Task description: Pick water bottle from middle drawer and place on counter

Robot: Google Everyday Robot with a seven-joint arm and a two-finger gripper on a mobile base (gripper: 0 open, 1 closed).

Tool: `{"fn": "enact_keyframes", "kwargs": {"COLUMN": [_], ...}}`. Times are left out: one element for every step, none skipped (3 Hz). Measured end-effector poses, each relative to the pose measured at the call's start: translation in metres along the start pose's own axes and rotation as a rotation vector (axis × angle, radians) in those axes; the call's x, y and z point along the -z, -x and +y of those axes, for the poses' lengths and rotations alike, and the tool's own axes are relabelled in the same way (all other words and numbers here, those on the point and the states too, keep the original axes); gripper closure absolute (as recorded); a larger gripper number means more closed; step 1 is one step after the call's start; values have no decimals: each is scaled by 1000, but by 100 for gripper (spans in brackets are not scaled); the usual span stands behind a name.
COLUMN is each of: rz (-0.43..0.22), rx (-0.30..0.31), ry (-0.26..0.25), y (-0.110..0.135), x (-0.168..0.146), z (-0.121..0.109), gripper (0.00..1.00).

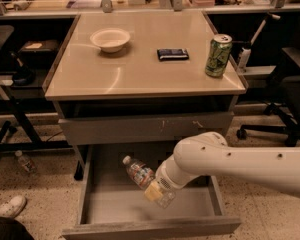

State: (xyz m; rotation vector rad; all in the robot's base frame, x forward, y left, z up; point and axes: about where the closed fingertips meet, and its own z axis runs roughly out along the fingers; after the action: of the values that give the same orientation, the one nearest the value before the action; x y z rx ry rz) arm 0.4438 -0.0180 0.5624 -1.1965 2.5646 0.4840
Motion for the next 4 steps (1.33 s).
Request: {"fn": "enact_keyframes", "kwargs": {"rz": [-17,-17,-61,-98], "rx": [57,57,79,135], "ry": [-42,-42,-52,-92], "y": [11,11,26,55], "x": [46,46,69,108], "z": [9,9,12,24], "gripper": [100,100,100,100]}}
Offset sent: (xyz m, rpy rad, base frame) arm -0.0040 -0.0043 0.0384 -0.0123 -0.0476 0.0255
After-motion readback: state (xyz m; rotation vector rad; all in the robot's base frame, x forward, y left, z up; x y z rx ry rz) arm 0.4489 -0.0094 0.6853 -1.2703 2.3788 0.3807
